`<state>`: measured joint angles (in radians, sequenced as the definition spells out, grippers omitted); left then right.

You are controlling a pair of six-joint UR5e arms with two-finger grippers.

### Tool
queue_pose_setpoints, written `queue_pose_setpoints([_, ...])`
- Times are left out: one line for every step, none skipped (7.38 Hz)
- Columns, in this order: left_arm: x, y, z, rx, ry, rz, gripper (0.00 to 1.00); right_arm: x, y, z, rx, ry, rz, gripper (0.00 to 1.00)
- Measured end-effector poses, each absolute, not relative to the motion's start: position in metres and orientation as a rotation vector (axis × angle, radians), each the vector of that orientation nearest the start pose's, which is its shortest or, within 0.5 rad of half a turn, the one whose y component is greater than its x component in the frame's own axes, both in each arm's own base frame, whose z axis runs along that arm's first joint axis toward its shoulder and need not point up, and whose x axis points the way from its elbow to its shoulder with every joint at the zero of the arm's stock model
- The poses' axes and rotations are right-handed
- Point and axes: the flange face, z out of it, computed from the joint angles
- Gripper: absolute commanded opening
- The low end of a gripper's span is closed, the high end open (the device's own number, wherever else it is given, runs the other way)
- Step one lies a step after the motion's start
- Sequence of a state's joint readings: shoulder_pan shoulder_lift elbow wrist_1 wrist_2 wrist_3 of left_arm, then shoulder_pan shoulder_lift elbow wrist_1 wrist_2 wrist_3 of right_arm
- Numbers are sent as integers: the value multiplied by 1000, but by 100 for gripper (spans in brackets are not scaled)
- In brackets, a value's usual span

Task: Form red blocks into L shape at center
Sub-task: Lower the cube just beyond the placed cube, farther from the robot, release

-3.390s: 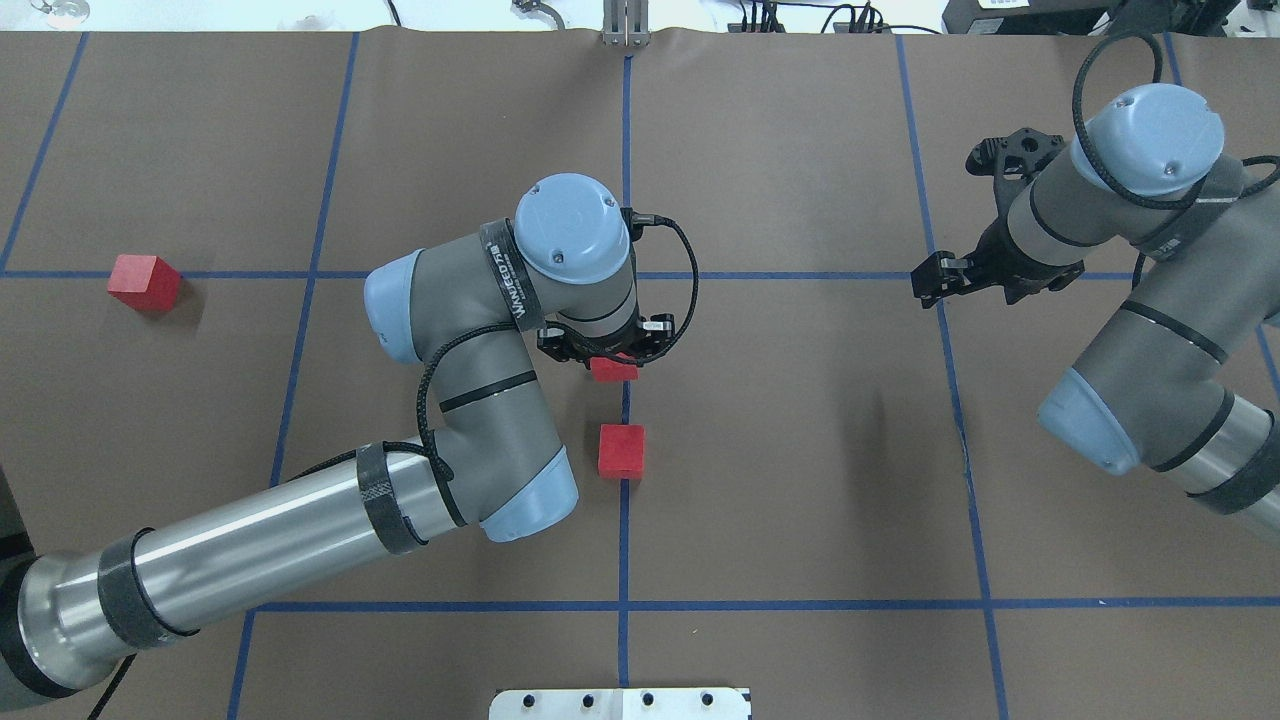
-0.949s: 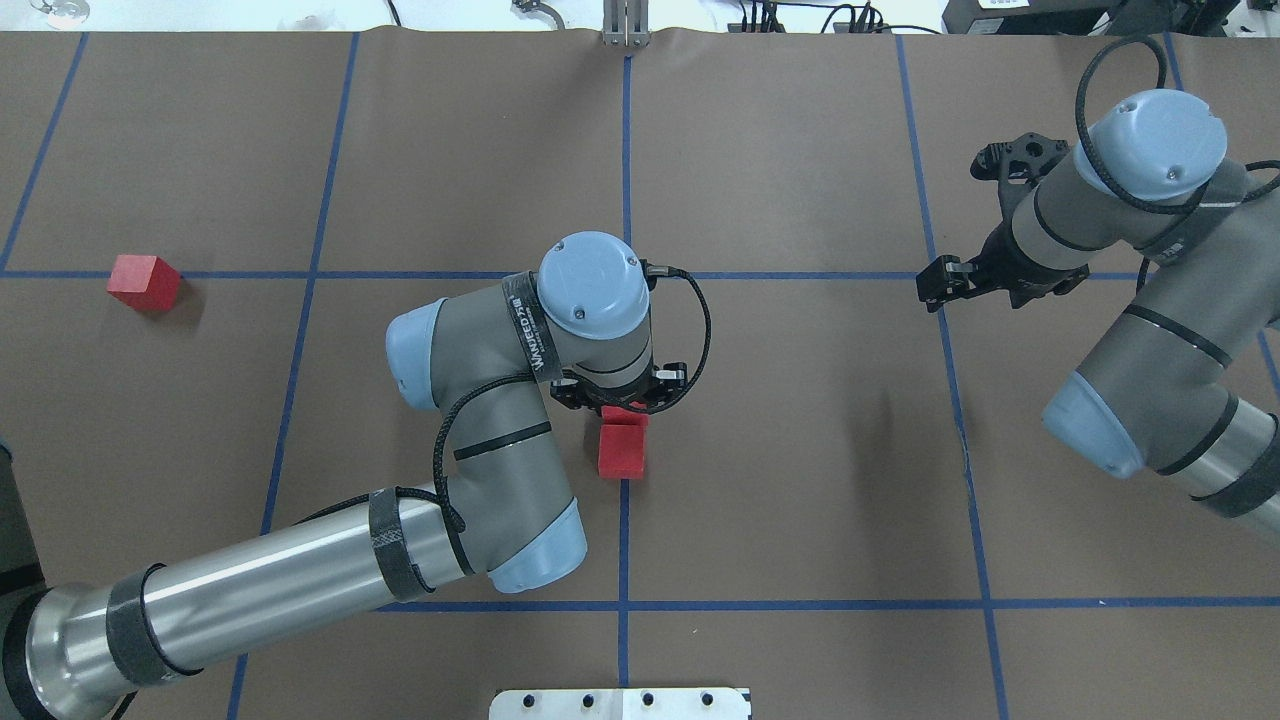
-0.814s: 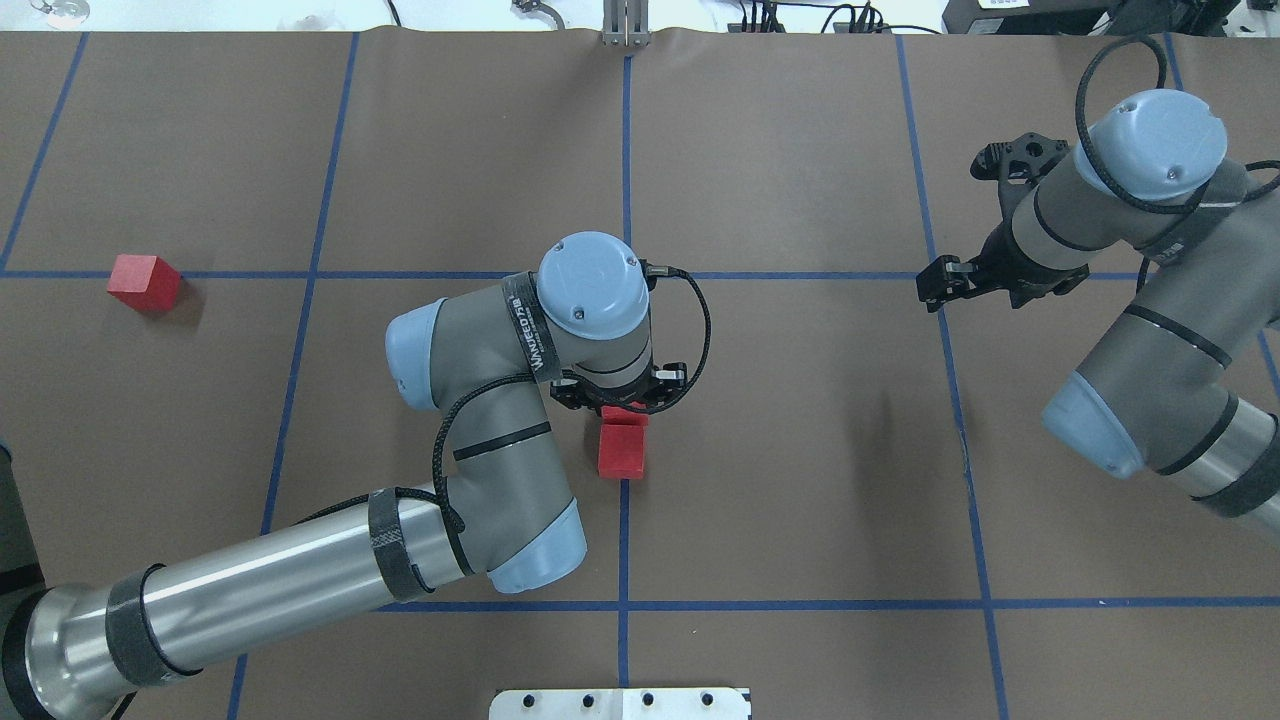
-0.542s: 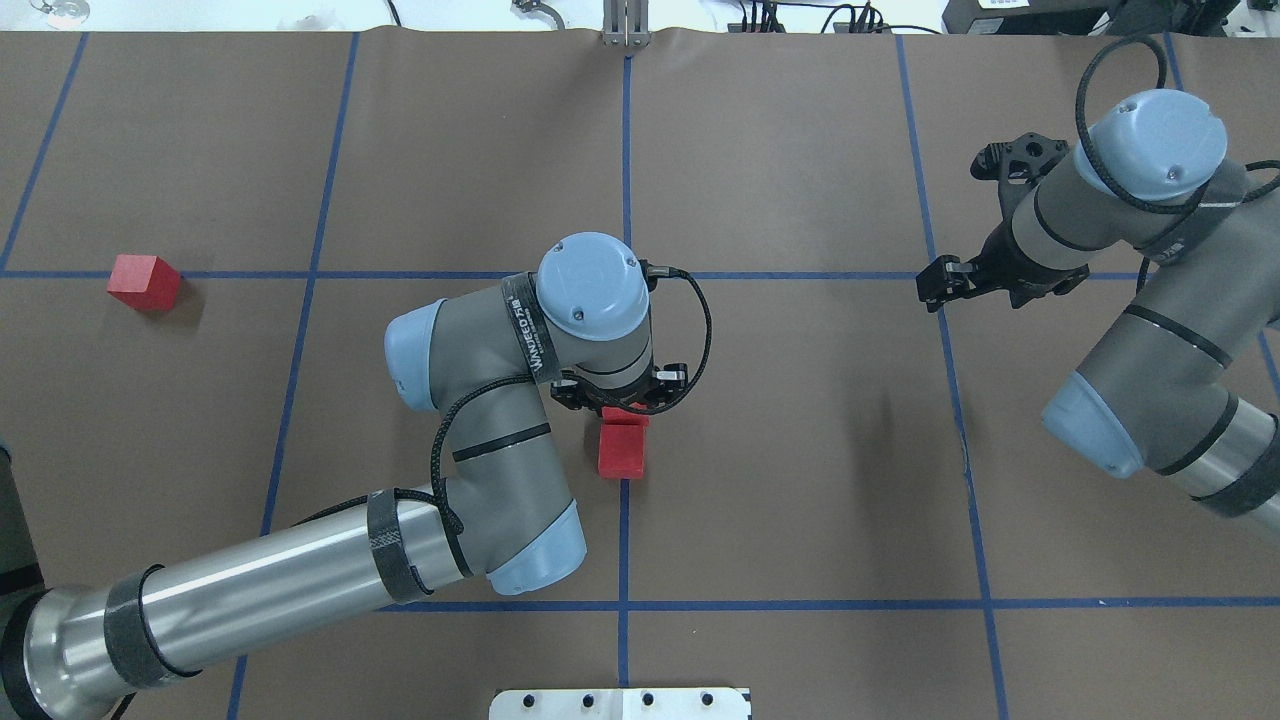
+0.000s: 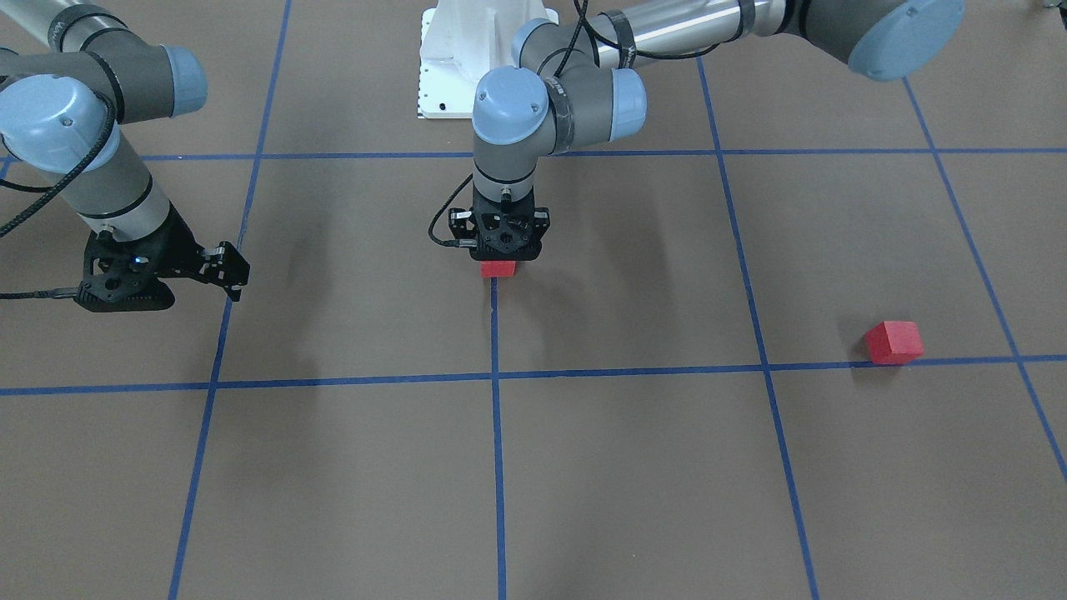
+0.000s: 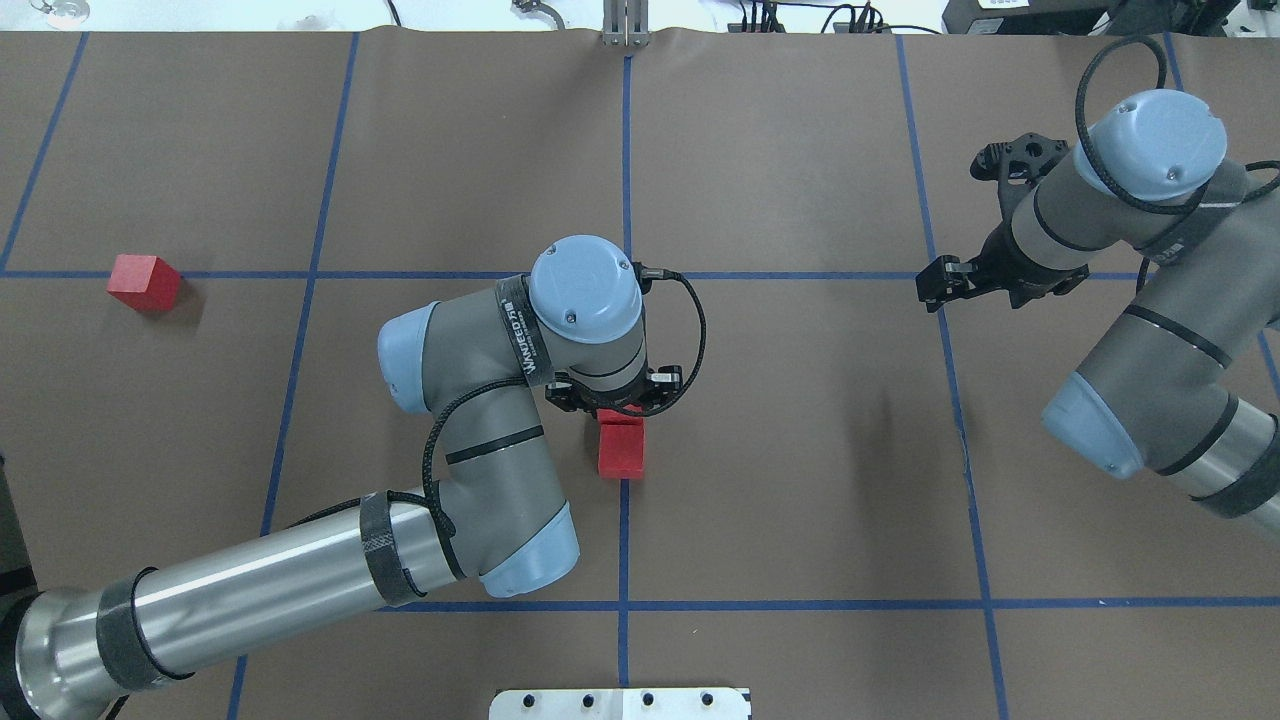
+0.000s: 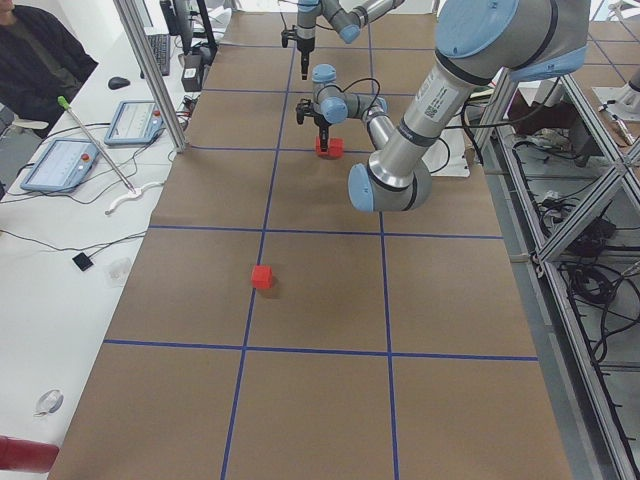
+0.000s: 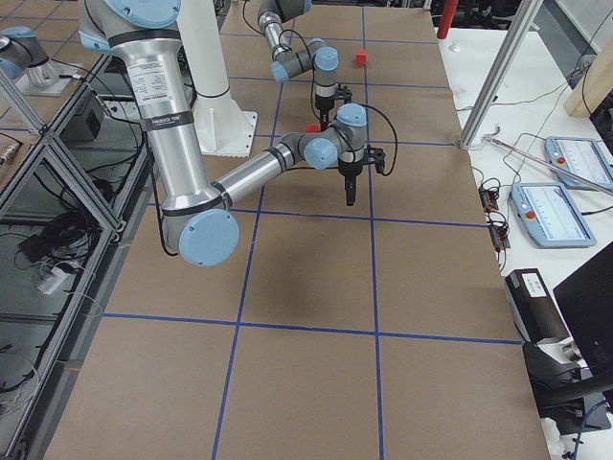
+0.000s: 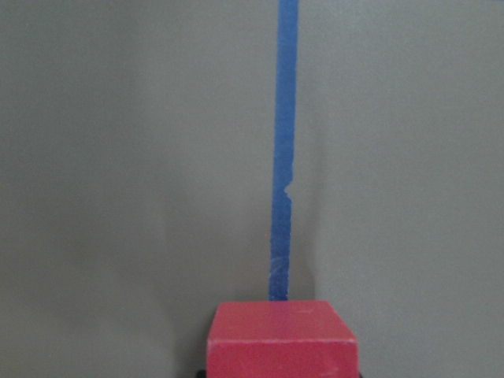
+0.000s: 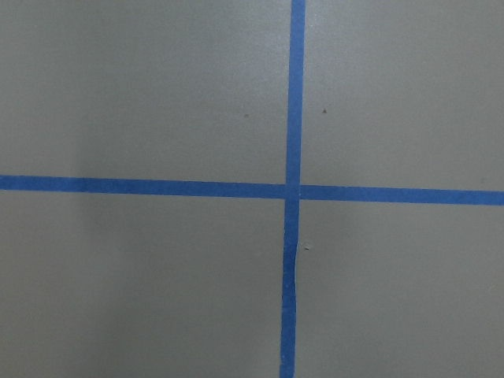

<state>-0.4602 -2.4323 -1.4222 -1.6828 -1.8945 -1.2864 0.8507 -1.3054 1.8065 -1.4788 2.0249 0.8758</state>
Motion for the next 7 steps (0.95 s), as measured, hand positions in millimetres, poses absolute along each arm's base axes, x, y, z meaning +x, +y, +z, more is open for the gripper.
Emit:
queue_pose_setpoints([632, -427, 174, 13, 872, -31, 51, -320, -501, 403, 92, -724, 14, 100])
queue_pose_setpoints([632, -426, 175, 13, 872, -31, 62, -321, -501, 403, 91, -724, 14, 100])
queue_pose_setpoints([632, -425, 176, 11, 871, -31, 97, -321, -501, 403, 91, -724, 14, 100])
queue_pose_setpoints([632, -424, 176, 9, 871, -32, 99, -321, -501, 403, 91, -724, 13, 100])
queue_pose_setpoints([633, -424, 174, 6, 874, -39, 100, -321, -501, 403, 91, -724, 13, 100])
queue_pose_setpoints([629, -423, 168, 1, 886, -59, 100, -321, -501, 403, 91, -724, 13, 100])
queue_pose_setpoints([616, -422, 156, 0, 903, -83, 100, -321, -501, 403, 91, -724, 12, 100])
